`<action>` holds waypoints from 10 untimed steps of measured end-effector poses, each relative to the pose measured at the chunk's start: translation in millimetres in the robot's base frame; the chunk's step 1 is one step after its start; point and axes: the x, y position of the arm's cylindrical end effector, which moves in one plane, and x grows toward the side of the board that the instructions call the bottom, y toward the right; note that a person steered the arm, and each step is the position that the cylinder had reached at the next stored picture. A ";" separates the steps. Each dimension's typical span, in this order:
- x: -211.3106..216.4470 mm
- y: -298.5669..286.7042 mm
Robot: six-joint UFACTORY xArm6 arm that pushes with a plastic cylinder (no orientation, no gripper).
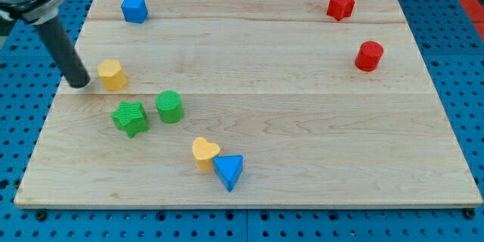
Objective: Move the yellow hexagon just above the blue triangle
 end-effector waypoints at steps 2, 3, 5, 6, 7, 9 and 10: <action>-4.6 67.1; -7.7 109.3; -25.6 129.2; -26.7 146.0; -27.2 174.1; -15.5 218.5; -37.1 230.3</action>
